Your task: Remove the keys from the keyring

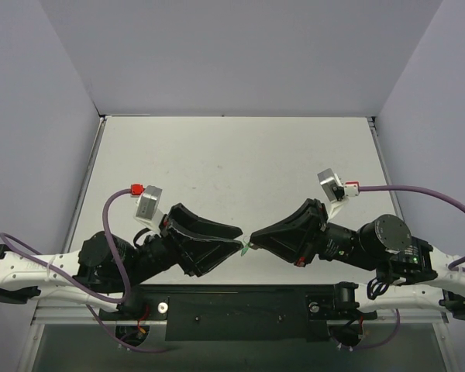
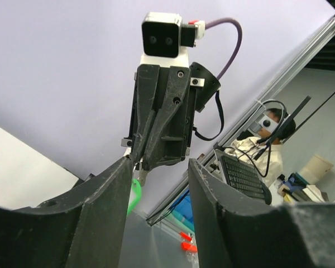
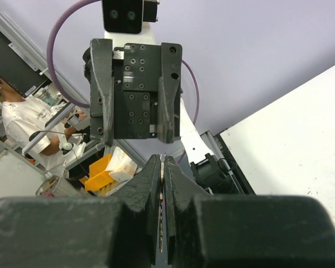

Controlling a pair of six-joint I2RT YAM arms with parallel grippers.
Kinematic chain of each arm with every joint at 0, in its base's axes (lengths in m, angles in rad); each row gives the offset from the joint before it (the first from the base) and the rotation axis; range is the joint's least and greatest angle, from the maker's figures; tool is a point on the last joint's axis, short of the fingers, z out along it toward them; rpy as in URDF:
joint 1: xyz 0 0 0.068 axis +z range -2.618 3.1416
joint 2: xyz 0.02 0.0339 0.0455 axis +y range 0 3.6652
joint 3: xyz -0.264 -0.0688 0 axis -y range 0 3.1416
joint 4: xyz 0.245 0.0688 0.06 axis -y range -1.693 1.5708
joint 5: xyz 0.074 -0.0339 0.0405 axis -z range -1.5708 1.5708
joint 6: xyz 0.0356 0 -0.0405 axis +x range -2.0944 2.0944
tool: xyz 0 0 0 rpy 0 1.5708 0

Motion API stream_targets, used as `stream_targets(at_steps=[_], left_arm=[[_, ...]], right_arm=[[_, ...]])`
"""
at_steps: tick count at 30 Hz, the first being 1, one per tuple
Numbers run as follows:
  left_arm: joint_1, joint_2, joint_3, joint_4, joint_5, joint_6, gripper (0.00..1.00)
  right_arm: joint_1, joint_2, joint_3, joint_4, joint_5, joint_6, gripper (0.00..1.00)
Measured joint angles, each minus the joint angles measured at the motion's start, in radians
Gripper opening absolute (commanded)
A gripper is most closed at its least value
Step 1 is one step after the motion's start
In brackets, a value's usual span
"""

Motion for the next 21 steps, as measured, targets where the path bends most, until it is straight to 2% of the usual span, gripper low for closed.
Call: stream_targets(at_steps=[7, 11, 15, 21], left_arm=[[0.0, -0.019, 0.0, 0.002, -0.032, 0.015, 0.59], [0.0, -0.008, 0.0, 0.001, -0.042, 0.02, 0.51], [0.0, 0.019, 0.001, 0.001, -0.041, 0.022, 0.32], [0.0, 0.056, 0.002, -0.007, -0.031, 0.024, 0.26]], right_arm=[[0.0, -0.026, 0.0, 0.003, 0.0, -0.002, 0.0], [0.0, -0.024, 0.0, 0.007, -0.002, -0.003, 0.0], [0.0, -0.016, 0.0, 0.008, -0.003, -0.003, 0.0], [0.0, -0.01, 0.0, 0.009, -0.003, -0.003, 0.0]])
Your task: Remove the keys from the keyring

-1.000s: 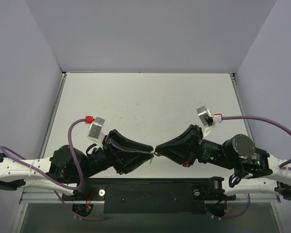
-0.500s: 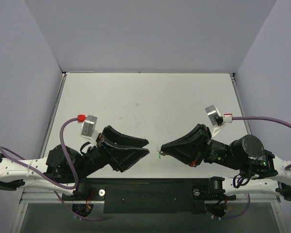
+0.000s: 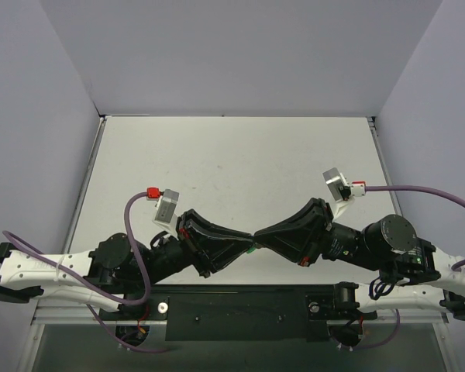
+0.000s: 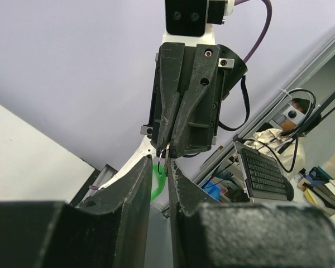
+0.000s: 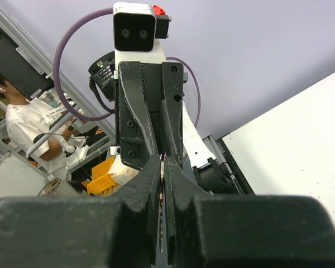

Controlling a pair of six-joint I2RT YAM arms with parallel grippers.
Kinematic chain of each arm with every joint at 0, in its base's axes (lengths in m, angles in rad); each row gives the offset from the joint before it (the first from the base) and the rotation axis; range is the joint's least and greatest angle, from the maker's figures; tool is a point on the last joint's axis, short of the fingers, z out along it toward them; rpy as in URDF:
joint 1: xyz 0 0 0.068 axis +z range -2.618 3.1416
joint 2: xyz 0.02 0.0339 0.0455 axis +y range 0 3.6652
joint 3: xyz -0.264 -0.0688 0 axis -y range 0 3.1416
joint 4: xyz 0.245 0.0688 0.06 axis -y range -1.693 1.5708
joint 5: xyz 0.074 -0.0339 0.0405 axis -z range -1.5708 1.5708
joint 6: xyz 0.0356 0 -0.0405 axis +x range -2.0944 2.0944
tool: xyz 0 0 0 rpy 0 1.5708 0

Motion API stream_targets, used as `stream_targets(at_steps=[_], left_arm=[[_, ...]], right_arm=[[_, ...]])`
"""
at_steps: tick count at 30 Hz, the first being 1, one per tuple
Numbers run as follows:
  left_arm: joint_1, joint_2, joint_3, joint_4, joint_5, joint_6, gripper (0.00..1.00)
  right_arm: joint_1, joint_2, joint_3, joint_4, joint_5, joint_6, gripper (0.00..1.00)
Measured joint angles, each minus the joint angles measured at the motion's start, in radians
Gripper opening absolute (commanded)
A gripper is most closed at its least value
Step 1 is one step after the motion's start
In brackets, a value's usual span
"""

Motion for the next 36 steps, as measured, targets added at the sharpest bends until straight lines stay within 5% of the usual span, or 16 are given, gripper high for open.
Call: stream_targets(at_steps=[5, 15, 20, 25, 36], left_arm=[[0.0, 0.0, 0.002, 0.001, 0.004, 0.0, 0.24], [0.0, -0.012, 0.004, 0.001, 0.003, 0.001, 0.35], [0.0, -0.018, 0.004, 0.002, 0.003, 0.001, 0.26], [0.0, -0.018, 0.004, 0.002, 0.003, 0.005, 0.01], [0.0, -0.013, 0.024, -0.031, 0.002, 0.008, 0.0]], right_arm=[[0.0, 0.0, 0.0, 0.0, 0.0, 0.0, 0.0], [0.0, 0.0, 0.0, 0.001, 0.0, 0.0, 0.0], [0.0, 0.0, 0.0, 0.001, 0.0, 0.001, 0.0], [0.0, 0.004, 0.0, 0.002, -0.002, 0.004, 0.0], [0.0, 0.004, 0.004, -0.004, -0.004, 0.015, 0.0]])
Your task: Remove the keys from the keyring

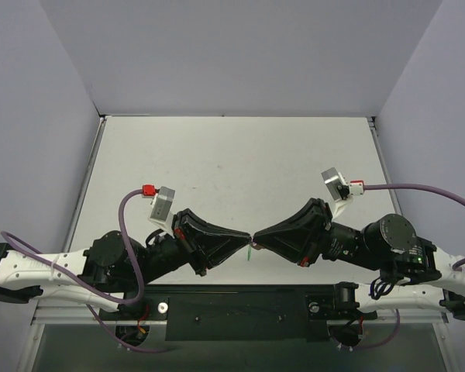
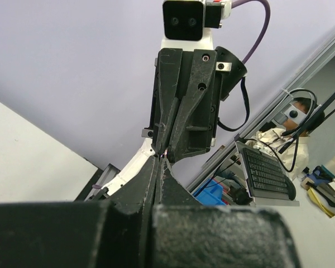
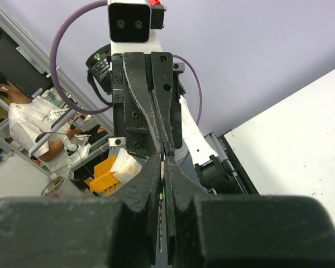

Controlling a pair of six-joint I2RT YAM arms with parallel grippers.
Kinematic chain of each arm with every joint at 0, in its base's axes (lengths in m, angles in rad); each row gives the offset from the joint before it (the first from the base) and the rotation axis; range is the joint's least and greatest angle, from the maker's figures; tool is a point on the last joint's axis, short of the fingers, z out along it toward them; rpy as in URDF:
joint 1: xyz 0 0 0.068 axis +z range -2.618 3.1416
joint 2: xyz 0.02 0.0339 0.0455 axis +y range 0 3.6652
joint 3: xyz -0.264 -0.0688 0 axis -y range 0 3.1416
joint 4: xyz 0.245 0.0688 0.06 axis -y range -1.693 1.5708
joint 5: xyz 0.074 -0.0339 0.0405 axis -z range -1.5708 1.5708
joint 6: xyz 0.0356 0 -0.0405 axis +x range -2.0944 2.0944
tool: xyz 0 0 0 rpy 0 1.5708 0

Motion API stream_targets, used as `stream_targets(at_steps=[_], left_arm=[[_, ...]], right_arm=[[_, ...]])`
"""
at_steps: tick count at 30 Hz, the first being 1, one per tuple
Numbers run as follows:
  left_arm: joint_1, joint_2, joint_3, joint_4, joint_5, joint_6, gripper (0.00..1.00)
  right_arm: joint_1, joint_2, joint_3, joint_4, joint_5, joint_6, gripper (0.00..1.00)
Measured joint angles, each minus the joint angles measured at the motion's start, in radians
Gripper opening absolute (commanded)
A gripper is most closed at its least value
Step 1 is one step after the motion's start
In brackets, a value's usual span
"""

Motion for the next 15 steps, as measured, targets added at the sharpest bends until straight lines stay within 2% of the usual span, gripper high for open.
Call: stream_targets(at_steps=[15], left_arm=[[0.0, -0.002, 0.076, -0.245, 0.001, -0.013, 0.0]], right_arm=[[0.0, 0.053, 0.085, -0.186, -0.014, 0.02, 0.0]])
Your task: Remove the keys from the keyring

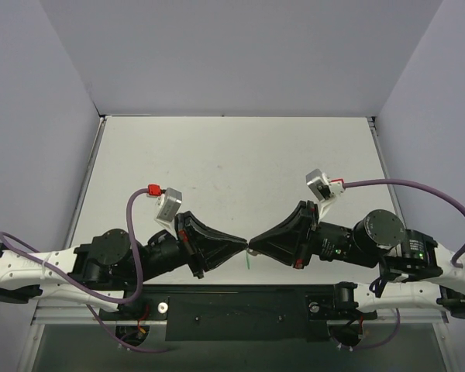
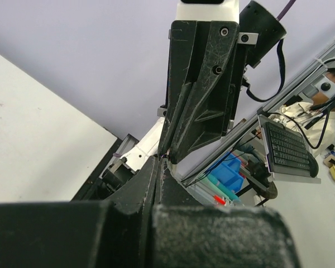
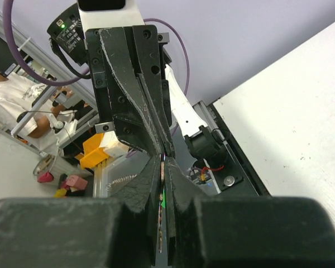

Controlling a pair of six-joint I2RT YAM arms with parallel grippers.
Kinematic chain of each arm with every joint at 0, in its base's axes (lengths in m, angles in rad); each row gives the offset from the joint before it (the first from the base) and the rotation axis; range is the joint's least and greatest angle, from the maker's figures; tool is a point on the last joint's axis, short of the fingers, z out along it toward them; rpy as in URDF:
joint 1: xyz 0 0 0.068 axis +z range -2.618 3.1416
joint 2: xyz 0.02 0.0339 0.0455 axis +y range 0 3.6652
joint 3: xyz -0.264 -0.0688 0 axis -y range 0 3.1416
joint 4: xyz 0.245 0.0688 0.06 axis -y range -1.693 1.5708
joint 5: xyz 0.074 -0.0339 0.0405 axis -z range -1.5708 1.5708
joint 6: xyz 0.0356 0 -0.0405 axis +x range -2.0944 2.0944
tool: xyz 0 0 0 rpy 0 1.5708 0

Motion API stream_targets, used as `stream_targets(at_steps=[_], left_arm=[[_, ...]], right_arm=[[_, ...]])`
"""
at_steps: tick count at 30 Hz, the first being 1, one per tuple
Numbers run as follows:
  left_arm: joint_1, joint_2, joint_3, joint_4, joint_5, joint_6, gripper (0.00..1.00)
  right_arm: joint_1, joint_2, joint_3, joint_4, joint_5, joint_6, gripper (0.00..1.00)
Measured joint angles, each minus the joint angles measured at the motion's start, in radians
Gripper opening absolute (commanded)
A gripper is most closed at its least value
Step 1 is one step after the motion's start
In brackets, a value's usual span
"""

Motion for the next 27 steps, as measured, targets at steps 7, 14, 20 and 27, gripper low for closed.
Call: stream_targets(at_steps=[7, 14, 20, 27], left_arm=[[0.0, -0.014, 0.001, -0.077, 0.024, -0.017, 0.0], [0.0, -0.004, 0.012, -0.148, 0.076, -0.027, 0.0], [0.0, 0.037, 0.07, -0.241, 0.138, -0.02, 0.0], [0.0, 0.094, 0.123, -0.32, 0.227, 0.003, 0.0]], right_arm=[[0.0, 0.048, 0.055, -0.096, -0.031, 0.007, 0.0], [-0.001, 0.077, 0.097, -0.201, -0.093, 0.006, 0.0], [-0.001, 0.085, 0.114, -0.257, -0.148, 0.003, 0.0], [-0.001, 0.085, 0.121, -0.323, -0.221, 0.003, 0.0]])
